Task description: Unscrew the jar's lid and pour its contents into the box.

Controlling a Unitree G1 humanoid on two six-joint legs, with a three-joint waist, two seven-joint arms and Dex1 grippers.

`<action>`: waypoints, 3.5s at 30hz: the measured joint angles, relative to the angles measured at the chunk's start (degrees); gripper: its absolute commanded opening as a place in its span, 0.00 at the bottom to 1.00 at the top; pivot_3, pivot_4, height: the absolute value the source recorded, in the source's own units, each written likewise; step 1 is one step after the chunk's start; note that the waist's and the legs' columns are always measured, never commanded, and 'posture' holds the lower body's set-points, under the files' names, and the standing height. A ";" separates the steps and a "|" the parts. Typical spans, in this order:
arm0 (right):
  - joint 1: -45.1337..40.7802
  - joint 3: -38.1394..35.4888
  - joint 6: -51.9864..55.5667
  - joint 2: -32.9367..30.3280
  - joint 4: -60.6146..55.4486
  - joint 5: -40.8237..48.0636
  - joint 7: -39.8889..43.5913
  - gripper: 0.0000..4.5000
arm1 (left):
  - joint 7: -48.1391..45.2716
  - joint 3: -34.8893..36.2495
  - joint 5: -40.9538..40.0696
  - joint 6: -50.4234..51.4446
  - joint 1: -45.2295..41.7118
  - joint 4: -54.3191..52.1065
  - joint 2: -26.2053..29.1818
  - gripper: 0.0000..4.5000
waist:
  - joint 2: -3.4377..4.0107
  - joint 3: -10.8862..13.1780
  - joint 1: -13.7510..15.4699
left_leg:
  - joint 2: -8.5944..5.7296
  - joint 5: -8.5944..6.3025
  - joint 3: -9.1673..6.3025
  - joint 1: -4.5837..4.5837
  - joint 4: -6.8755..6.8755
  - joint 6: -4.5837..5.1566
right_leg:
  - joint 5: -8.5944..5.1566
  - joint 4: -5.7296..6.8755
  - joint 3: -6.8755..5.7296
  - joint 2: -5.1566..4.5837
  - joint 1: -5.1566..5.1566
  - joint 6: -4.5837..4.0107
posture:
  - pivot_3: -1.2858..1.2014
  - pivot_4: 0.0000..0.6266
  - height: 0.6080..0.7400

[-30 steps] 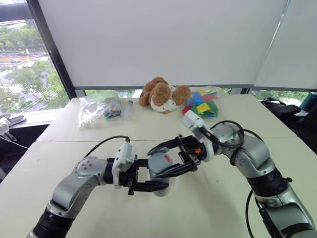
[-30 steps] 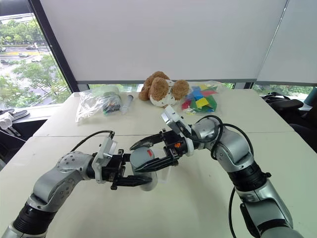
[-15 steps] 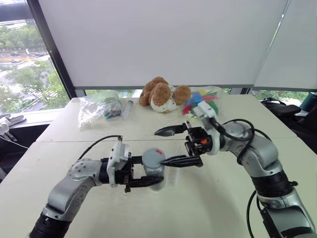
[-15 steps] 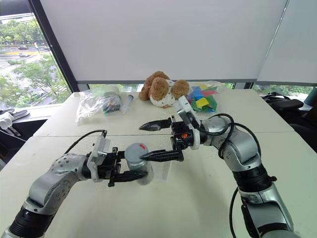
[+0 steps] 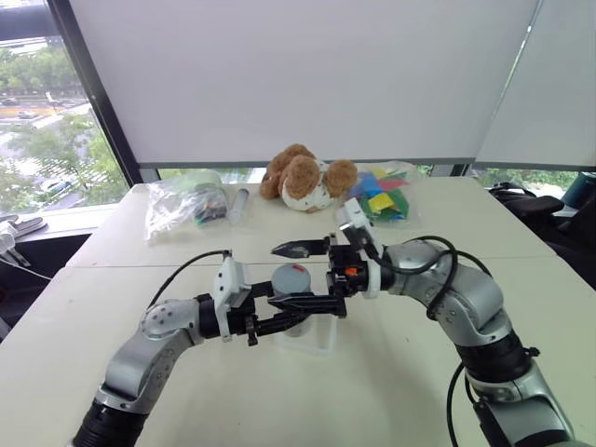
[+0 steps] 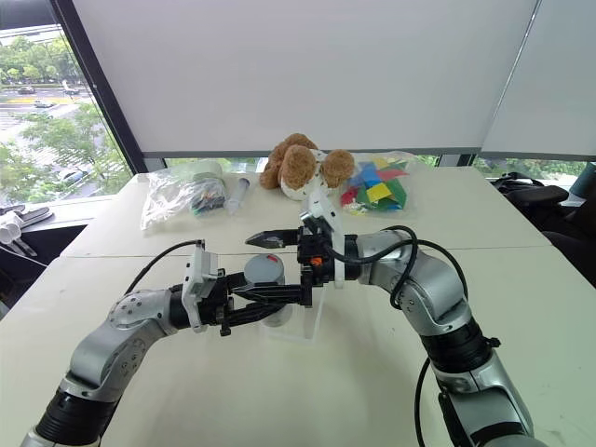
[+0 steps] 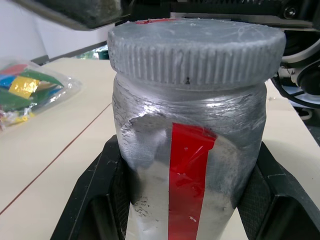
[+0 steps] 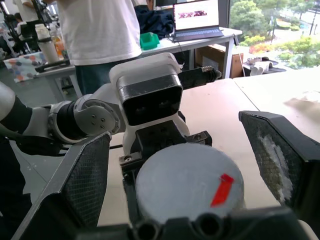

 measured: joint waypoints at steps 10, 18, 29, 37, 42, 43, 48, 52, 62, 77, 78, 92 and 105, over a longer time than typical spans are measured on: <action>-0.13 0.45 -2.75 0.64 4.07 -2.11 2.13 0.99 | 1.68 -0.70 0.14 0.60 1.37 -0.77 -0.44 0.47 | 0.00 0.00 -0.04 | 0.00 0.00 0.00 0.01 0.00 0.00 | 0.00 0.01 0.00 0.01 0.00 0.00 | 0.52 0.24 1.00; 1.01 -0.93 -4.85 -2.72 6.03 -1.96 6.55 0.99 | 1.70 -0.54 0.05 1.10 1.38 -0.76 0.38 0.47 | 0.00 0.00 0.02 | 0.00 0.00 0.00 0.00 0.00 0.00 | 0.00 0.00 0.00 0.01 0.01 0.00 | 0.52 0.24 1.00; 6.49 -6.65 -3.42 -7.06 7.04 1.38 9.84 0.99 | 0.00 -0.03 -1.21 1.09 1.42 -1.42 0.75 0.47 | 0.00 0.00 0.01 | 0.01 0.00 0.00 0.00 0.00 0.00 | 0.00 0.00 0.00 0.00 0.02 0.00 | 0.52 0.24 1.00; 4.65 -8.66 2.75 -5.83 2.55 8.10 8.68 0.99 | -0.30 -0.01 -1.58 1.05 1.39 -2.01 1.19 0.47 | 0.00 0.00 -0.08 | 0.02 0.00 0.01 0.01 0.01 0.00 | 0.00 0.01 0.01 0.00 0.01 0.00 | 0.52 0.24 1.00; 1.58 -5.63 4.00 -2.31 0.20 8.01 5.24 0.99 | -0.32 -0.08 -1.59 1.07 1.35 -2.03 1.12 0.47 | 0.00 0.00 0.01 | 0.01 0.00 0.00 0.00 0.01 0.00 | 0.00 0.00 0.00 0.00 0.01 0.00 | 0.52 0.24 1.00; 1.02 -4.75 4.29 -1.79 0.12 7.86 4.52 0.99 | -0.32 -0.07 -1.59 1.07 1.34 -2.03 1.13 0.47 | 0.00 0.00 0.04 | 0.00 0.00 0.00 0.00 0.01 0.00 | 0.00 0.00 0.00 0.00 0.01 0.00 | 0.52 0.24 1.00; 0.14 -1.79 4.54 0.74 0.08 6.02 2.26 0.99 | -0.29 -0.10 -1.59 1.08 1.26 -2.02 1.13 0.47 | 0.00 0.00 0.02 | 0.00 0.00 0.00 0.00 0.01 0.00 | 0.00 0.01 0.00 0.00 0.01 0.00 | 0.52 0.24 1.00; 0.15 0.35 3.30 0.83 0.83 2.95 1.43 0.99 | -0.19 -0.10 -1.58 1.09 1.27 -2.03 1.13 0.47 | 0.00 0.00 0.00 | 0.00 0.00 0.00 0.00 0.01 0.00 | 0.00 0.01 0.00 0.00 0.01 0.00 | 0.52 0.24 1.00; 0.18 0.55 2.50 0.92 2.60 0.89 1.28 0.99 | -0.18 -0.15 -1.30 1.09 1.31 -2.02 1.24 0.47 | 0.00 0.00 -0.02 | 0.00 0.00 0.00 0.00 0.00 0.00 | 0.00 0.01 0.00 0.01 0.00 0.00 | 0.52 0.24 1.00; 4.35 -2.35 1.50 -2.55 2.79 2.30 5.83 0.99 | -0.36 -0.18 -1.10 1.07 1.60 -2.02 1.43 0.47 | 0.00 0.00 -0.09 | 0.01 0.00 0.00 0.01 -0.01 0.00 | 0.00 0.02 0.00 0.01 0.01 0.00 | 0.52 0.24 1.00; 4.35 -2.37 1.09 -2.51 2.79 2.30 6.00 0.99 | -0.37 -0.18 -1.10 1.07 1.60 -2.02 1.43 0.47 | 0.00 0.00 -0.06 | 0.01 0.00 0.00 0.01 0.00 0.00 | 0.00 0.02 0.00 0.01 0.01 0.00 | 0.52 0.24 1.00; 0.57 -0.86 -1.15 -1.34 1.88 1.54 6.39 0.99 | -0.36 -0.18 -1.12 1.07 1.81 -2.04 1.47 0.47 | 0.00 0.00 -0.03 | 0.01 0.00 0.00 0.01 0.00 0.00 | 0.00 0.02 0.00 0.01 0.00 0.00 | 0.52 0.24 1.00; -0.29 0.24 0.18 -1.35 1.83 1.10 6.48 0.51 | 0.05 -0.31 -1.13 1.10 1.80 -1.94 1.38 0.47 | 0.00 0.00 -0.03 | 0.00 0.00 0.00 0.01 0.00 0.00 | 0.00 0.03 0.00 0.01 0.00 0.00 | 0.52 0.24 1.00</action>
